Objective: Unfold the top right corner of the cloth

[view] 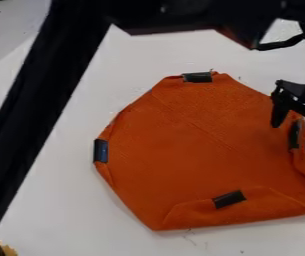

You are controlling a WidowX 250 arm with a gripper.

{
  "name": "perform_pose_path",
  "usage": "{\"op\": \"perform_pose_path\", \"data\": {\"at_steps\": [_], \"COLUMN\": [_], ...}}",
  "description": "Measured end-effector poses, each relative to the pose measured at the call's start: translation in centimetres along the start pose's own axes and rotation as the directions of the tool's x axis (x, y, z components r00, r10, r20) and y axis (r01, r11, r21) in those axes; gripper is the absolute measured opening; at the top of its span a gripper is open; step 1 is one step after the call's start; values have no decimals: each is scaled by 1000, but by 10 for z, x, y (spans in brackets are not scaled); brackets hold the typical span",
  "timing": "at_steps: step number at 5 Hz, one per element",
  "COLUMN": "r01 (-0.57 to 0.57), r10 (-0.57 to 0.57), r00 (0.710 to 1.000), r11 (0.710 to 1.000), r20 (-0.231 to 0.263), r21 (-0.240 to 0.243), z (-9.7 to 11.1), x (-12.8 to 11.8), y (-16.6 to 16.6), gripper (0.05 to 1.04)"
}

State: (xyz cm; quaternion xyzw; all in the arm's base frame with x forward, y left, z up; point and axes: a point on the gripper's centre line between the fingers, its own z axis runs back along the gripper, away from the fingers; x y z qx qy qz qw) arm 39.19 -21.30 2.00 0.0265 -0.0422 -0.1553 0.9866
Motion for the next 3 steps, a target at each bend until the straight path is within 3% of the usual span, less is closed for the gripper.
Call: {"op": "perform_pose_path", "data": {"at_steps": [1,2,3], "r01": [-23,-54,-53], "r10": [24,61,59], "r00": [999,995,997], "r11": [999,995,993], "r20": [29,78,55], "r21": [-37,-90,-103], "z": [3,25,28], "x": [-1,5,2], "y": [0,2,7], "gripper": [1000,1000,1000]}}
